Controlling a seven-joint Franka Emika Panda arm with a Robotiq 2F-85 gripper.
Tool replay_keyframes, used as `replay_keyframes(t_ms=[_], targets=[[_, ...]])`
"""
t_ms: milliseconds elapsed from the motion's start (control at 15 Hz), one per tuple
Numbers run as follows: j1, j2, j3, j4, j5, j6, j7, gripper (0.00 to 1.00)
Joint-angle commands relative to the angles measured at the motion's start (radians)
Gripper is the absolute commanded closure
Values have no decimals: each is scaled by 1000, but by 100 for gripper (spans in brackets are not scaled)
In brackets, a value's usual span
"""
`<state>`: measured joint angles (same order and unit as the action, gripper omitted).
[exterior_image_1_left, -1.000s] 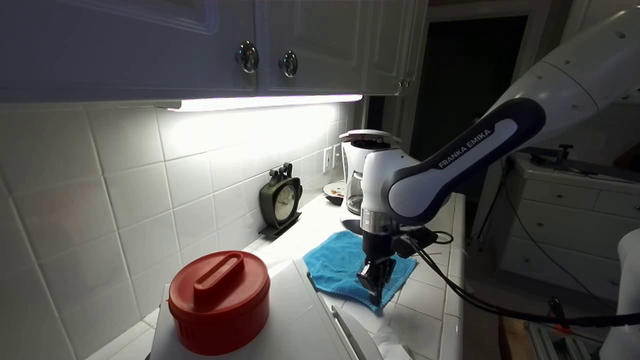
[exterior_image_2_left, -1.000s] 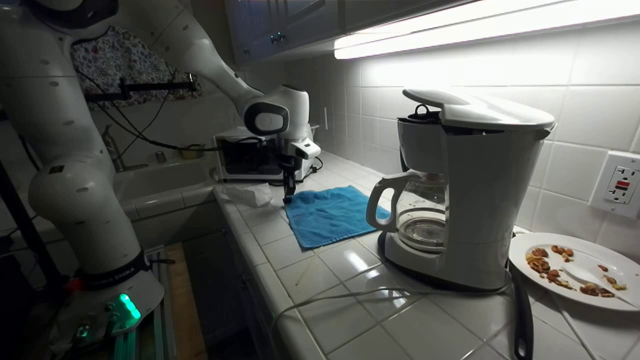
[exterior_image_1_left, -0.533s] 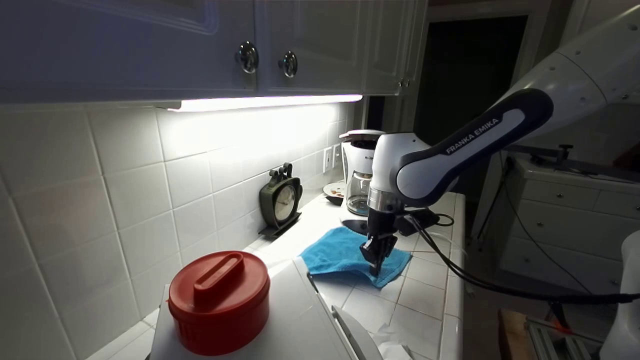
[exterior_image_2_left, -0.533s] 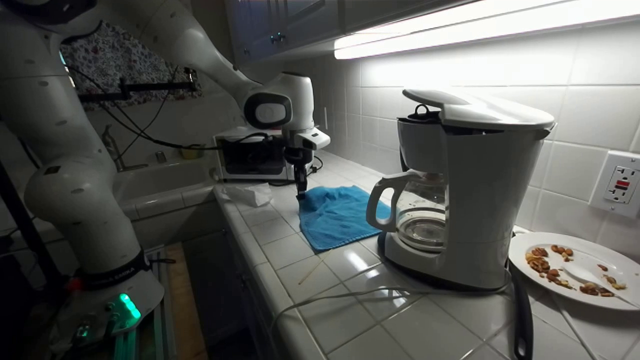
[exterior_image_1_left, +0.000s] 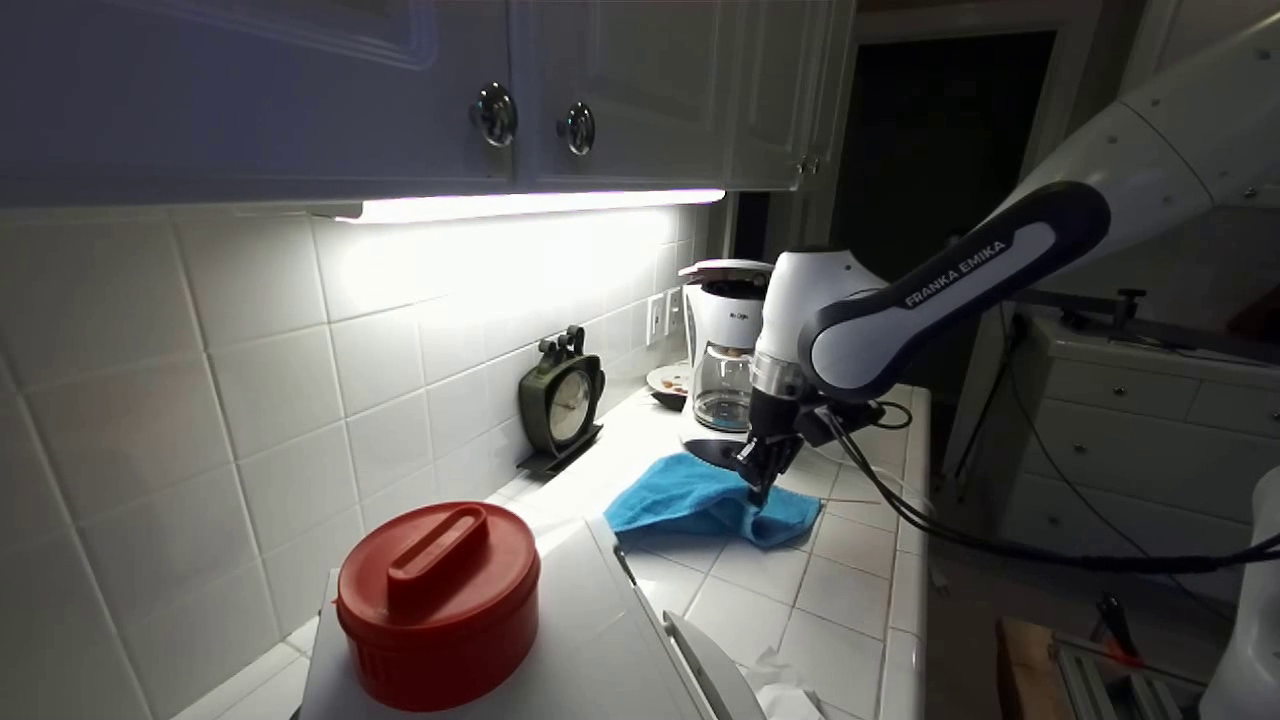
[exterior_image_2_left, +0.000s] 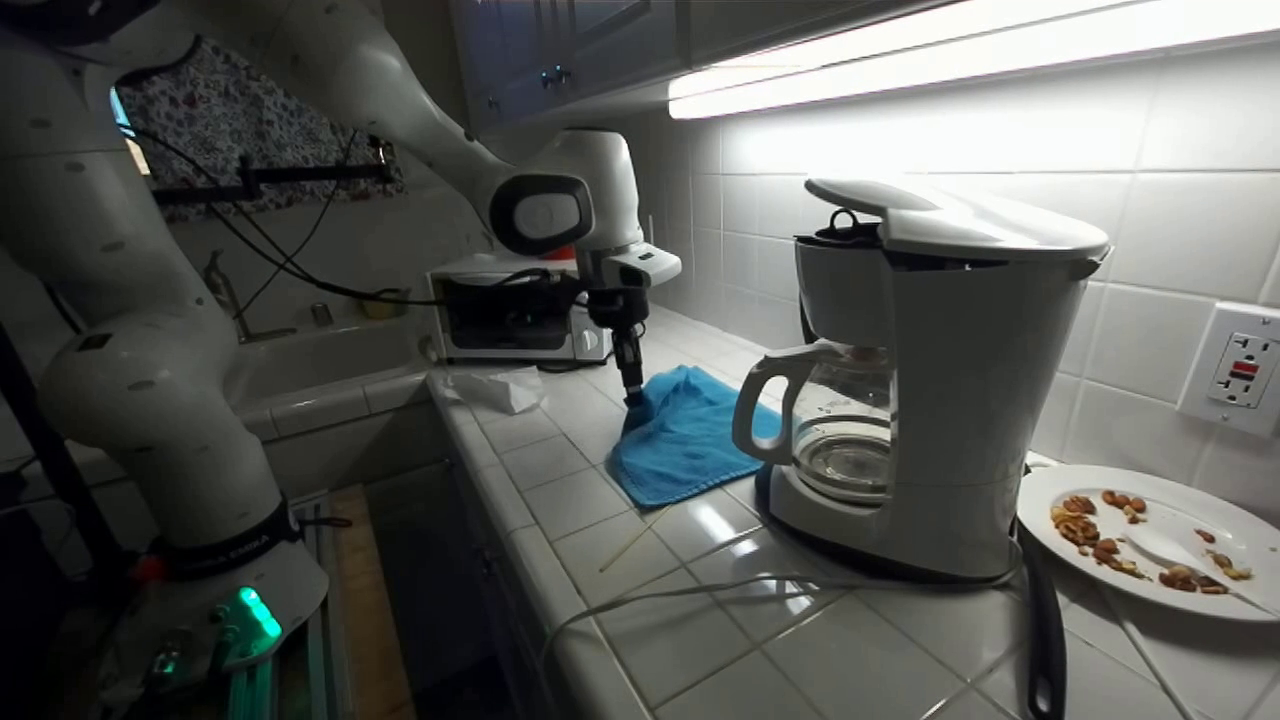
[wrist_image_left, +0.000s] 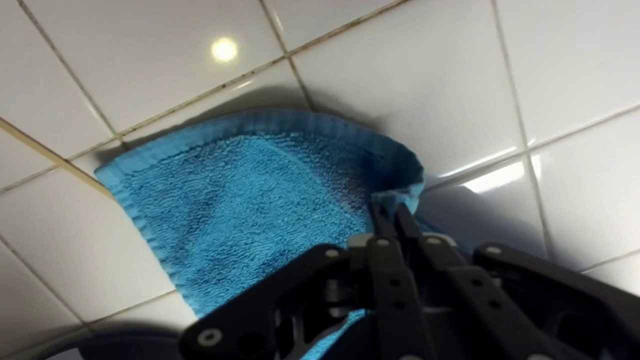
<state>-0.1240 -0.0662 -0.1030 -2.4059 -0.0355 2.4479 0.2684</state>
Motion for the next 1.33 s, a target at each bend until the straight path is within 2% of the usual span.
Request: replay_keyframes(t_ms=[0, 600, 1267], targets=[[-28, -5, -10, -2, -108, 40, 88, 96], [-52, 24, -14, 67, -254, 71, 232, 96], [-39, 144, -51, 164, -354, 93, 384, 96]])
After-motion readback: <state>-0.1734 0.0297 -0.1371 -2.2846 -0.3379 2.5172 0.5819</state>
